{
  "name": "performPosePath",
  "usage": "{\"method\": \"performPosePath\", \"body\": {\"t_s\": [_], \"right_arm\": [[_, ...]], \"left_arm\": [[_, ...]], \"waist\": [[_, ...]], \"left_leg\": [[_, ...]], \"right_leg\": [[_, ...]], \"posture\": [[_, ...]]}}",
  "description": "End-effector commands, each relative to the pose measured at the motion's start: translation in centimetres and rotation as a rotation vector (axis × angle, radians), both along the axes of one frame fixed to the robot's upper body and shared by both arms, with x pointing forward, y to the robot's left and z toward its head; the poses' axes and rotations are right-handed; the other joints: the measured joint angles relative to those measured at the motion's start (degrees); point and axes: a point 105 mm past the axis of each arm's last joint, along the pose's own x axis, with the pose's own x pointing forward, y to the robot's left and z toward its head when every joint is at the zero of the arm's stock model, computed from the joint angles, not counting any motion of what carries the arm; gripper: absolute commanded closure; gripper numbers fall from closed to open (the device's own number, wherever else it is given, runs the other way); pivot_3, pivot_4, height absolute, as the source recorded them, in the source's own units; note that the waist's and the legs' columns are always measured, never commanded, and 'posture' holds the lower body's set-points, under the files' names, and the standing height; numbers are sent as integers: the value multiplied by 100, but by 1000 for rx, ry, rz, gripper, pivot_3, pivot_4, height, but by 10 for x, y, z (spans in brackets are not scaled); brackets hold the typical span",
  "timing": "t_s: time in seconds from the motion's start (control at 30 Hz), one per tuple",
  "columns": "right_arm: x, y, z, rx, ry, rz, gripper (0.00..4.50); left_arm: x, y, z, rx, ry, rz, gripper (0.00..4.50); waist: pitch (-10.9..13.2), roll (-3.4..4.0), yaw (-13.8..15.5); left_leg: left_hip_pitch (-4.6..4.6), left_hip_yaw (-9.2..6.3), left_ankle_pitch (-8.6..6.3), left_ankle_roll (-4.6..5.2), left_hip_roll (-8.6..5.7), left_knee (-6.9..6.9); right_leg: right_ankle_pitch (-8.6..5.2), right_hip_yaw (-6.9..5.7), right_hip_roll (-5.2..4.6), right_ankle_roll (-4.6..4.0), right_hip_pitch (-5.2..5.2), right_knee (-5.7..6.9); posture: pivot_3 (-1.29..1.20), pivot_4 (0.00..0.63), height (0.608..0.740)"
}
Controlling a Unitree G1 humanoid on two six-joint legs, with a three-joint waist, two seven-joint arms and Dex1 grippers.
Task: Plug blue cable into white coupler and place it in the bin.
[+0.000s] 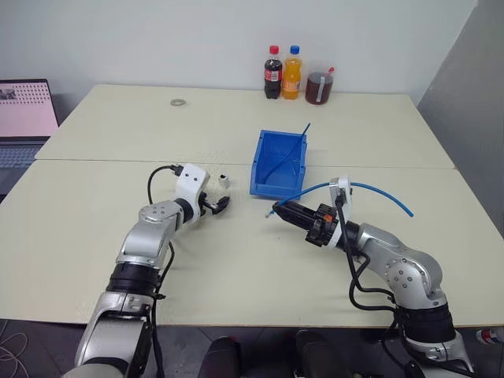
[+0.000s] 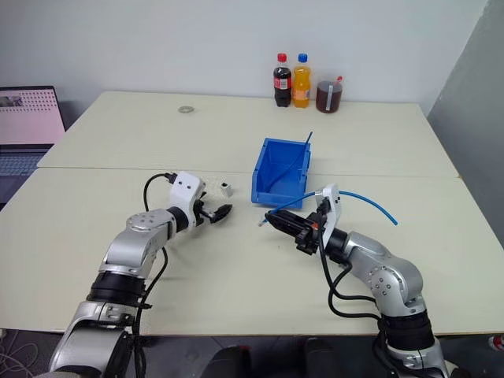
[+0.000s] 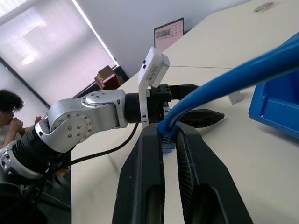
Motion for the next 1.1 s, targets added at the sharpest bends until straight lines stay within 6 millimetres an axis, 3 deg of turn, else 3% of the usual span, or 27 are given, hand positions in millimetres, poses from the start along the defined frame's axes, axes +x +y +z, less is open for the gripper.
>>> {"method": "performPosePath", "body": {"t_s": [0.03,0.37,0.57,0.67,1.1], "right_arm": [[-3,-2,12,17,-53,-11,4402],[-4,-3,12,17,-51,-23,4402],[-5,-4,12,18,-50,-28,4402],[-5,-4,11,17,-49,-29,4402],[-5,-4,10,13,-47,-29,4404]], "left_arm": [[11,-4,11,19,-18,-9,0],[26,-23,15,-39,24,-39,0],[28,-24,15,-23,24,-47,0],[30,-22,15,-18,15,-33,357],[36,-17,13,2,-13,8,3127]], "waist": [[0,0,-2],[0,-1,2],[0,-1,-12],[0,-1,-10],[0,-1,-7]], "left_leg": [[0,0,0,0,-1,0],[-3,2,0,0,-7,1],[-2,2,0,0,-7,0],[-2,2,0,0,-5,0],[-2,3,0,0,-6,0]], "right_leg": [[0,-1,0,0,0,0],[0,-3,-1,1,0,-1],[0,-3,2,0,0,0],[0,-4,2,0,0,0],[0,-3,1,0,0,0]], "posture": [[0,150,740],[0,150,740],[0,150,740],[0,150,740],[0,150,740]]}}
